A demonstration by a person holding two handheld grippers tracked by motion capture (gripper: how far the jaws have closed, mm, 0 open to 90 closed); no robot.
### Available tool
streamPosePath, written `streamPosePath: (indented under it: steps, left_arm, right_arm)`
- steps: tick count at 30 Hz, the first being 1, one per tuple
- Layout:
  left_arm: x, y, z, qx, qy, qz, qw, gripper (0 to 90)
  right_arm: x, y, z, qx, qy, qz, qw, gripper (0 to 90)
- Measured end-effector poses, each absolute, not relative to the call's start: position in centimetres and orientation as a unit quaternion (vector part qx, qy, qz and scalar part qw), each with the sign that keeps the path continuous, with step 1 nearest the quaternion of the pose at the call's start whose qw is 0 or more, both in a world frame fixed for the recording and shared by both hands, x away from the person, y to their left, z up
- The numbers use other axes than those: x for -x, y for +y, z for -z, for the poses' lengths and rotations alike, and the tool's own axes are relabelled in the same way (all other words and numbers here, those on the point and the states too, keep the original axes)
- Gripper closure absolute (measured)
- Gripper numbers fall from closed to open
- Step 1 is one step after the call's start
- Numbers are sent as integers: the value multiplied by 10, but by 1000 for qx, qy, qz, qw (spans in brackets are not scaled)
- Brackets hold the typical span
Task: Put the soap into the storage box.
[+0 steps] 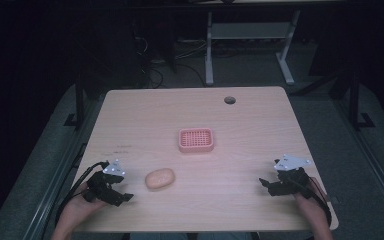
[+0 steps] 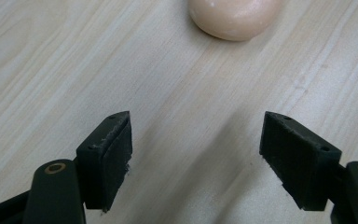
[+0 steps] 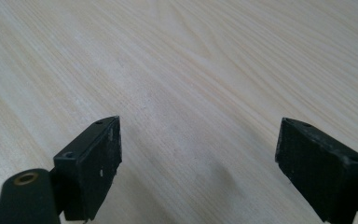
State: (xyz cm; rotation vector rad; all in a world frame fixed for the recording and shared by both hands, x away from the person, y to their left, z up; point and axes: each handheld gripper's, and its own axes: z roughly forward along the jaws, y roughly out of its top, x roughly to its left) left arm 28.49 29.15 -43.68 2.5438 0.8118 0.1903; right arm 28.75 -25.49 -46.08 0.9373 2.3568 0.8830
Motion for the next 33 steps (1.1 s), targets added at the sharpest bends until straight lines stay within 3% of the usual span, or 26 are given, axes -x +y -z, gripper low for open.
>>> streamPosePath:
  steps: [33]
  left_arm:
    - [-301, 238, 417, -945, 234, -72, 215, 215]
  right_arm:
    - [-280, -254, 459, -348, 848, -327, 229, 138]
